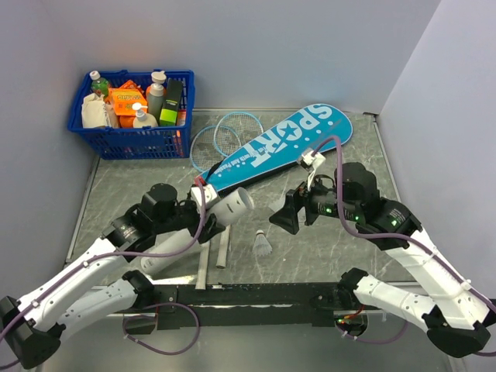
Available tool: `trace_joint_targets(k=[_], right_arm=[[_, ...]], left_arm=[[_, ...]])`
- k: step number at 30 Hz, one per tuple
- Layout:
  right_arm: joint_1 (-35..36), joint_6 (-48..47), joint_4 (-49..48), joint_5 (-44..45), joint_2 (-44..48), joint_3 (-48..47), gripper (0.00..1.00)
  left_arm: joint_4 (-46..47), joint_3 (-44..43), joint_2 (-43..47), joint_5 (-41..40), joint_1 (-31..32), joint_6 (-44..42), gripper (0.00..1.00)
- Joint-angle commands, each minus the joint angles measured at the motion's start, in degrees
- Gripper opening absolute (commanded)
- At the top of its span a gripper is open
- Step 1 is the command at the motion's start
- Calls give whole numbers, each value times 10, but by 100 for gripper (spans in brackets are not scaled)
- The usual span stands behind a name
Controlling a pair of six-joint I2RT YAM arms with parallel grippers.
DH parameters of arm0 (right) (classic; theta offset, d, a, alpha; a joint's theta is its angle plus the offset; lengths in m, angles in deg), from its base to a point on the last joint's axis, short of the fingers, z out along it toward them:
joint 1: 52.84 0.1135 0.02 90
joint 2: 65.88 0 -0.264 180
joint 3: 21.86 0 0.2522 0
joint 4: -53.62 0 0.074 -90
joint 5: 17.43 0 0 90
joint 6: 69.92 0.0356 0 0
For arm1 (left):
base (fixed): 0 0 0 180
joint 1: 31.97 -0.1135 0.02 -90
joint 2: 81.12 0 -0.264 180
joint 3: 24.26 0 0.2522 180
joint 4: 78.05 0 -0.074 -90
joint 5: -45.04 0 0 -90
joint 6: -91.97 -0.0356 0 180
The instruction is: Pack up the badminton gear
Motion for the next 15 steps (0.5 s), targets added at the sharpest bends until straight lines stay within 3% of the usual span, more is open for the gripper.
trace_joint_targets(k=[1, 11, 15], right_arm=[[4, -34, 18, -82, -36, -38, 93], [11, -17, -41, -165, -119, -71, 81], [24, -10, -58, -173, -142, -72, 71]], left_arm=[[22, 7, 6, 43, 38, -8, 1], [44, 27, 41, 53, 71, 2, 1], [44, 25, 34, 56, 72, 3, 1]])
